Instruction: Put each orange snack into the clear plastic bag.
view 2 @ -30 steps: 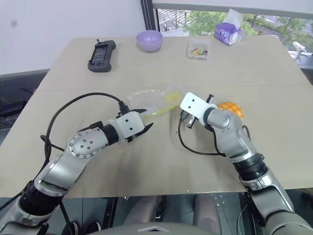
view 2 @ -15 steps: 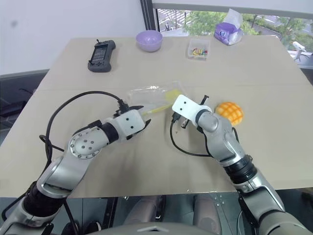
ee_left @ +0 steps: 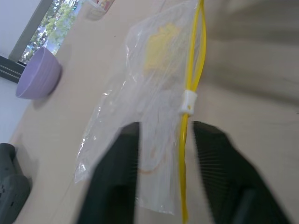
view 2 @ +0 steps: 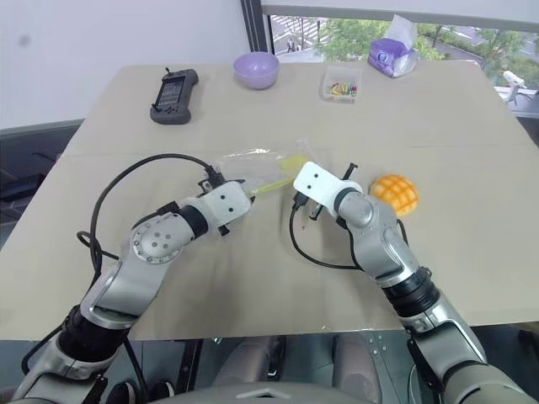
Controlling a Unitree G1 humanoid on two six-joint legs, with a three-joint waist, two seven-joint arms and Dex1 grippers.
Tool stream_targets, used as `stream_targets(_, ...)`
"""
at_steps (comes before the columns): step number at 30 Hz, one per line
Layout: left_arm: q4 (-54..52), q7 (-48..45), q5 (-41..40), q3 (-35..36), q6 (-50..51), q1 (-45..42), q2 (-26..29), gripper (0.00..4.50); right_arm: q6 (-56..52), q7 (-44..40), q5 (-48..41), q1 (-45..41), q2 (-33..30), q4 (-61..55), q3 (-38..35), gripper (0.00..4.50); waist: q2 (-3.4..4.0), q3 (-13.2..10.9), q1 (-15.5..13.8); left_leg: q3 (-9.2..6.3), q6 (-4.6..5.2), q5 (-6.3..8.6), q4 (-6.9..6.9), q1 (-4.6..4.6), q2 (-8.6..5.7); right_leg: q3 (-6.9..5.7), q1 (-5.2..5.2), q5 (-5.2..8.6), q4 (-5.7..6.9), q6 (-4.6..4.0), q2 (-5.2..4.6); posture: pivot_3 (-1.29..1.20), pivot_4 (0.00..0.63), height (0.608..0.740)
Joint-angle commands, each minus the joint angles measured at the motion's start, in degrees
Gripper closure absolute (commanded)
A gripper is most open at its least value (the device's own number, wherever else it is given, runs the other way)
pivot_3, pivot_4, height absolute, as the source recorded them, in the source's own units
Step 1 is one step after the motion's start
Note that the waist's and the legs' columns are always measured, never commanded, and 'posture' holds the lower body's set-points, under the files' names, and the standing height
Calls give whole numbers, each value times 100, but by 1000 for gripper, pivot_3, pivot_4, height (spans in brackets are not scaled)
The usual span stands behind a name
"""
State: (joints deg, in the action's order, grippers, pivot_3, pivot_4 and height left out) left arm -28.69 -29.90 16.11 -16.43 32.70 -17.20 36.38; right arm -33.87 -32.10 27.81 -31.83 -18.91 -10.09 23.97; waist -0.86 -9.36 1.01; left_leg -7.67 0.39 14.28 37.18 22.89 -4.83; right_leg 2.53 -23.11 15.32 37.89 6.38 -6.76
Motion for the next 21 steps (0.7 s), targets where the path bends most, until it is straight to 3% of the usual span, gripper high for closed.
stream_targets(1,-53,37,130,69,-108,-55,-46,4394,-7,15,20,-45,23,-263,-38,4500,0,0,-1,0,0,0,0,0,0,0,0,0,0,0,0,0,150,740)
stream_targets(10,81,73,193,99,-190,-73,-173,4394,-42,-195,-159,13,42,-399,-36,4500,0,0,-1,0,0,0,1,0,0,1,0,0,1,0,0,0,150,740)
stream_targets(13,122,77,164,132,-178,-68,-252,4500,2,-220,-200,19,-11,-555,-100,3751,0,0,0,0,0,0,1,0,0,1,0,0,1,0,0,0,150,740)
stream_targets(18,239,61,166,135,-270,-78,-316,4500,17,-486,-414,129,-198,-829,-203,1337,-1,0,-5,0,0,0,3,0,0,1,0,0,2,0,-1,0,150,740)
stream_targets(21,351,60,153,155,-371,-91,-322,4500,-557,-747,-1094,214,81,-1312,-663,1337,-1,0,5,0,0,0,3,2,1,1,0,0,4,0,0,0,150,740)
